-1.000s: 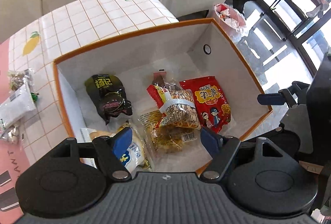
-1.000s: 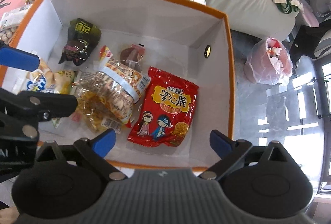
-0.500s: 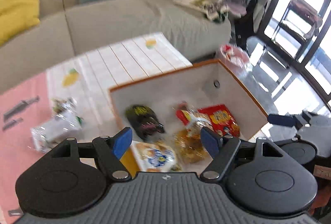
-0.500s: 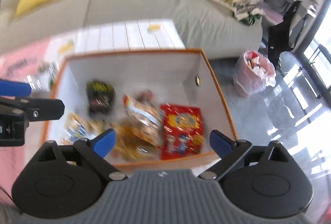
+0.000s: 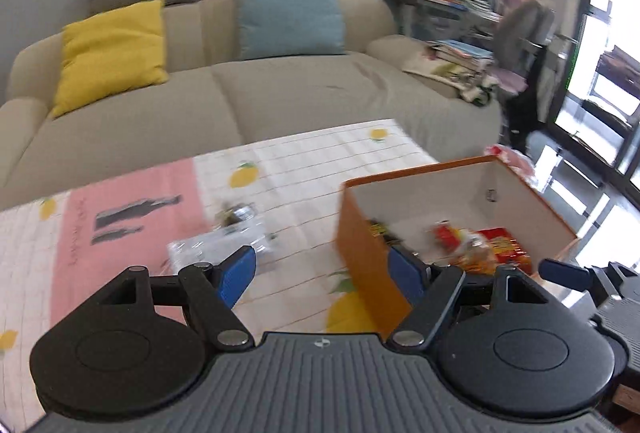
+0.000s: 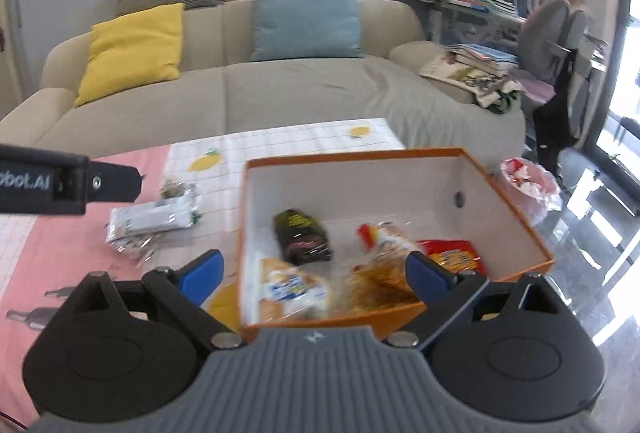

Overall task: Organize snacks
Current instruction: 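Move both tools back over the remaining snacks on the table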

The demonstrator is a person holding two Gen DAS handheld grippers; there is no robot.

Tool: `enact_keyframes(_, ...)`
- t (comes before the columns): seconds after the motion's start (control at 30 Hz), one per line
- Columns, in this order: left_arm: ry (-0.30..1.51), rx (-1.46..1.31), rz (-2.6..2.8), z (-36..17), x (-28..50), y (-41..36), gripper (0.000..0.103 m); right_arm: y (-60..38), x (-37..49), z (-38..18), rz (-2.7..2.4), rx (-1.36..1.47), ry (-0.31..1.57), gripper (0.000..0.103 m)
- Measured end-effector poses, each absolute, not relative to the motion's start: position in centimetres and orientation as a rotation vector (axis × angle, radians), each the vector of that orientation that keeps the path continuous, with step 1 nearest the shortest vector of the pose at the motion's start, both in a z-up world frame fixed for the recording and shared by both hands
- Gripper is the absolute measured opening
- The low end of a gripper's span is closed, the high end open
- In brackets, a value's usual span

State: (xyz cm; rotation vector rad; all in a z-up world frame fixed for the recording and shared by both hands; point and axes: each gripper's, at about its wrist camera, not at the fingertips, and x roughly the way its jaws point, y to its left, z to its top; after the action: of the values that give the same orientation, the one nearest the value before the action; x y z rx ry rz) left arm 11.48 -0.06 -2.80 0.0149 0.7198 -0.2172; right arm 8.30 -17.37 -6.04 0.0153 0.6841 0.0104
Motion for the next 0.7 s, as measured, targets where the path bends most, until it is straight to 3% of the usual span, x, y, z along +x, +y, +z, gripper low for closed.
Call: enact_keyframes(0.7,0.850,-0.140,-0.046,-9.2,12.9,10.0,0.088,-7.1,11.9,-10.7,0.225,-0.105,0.736,0.094)
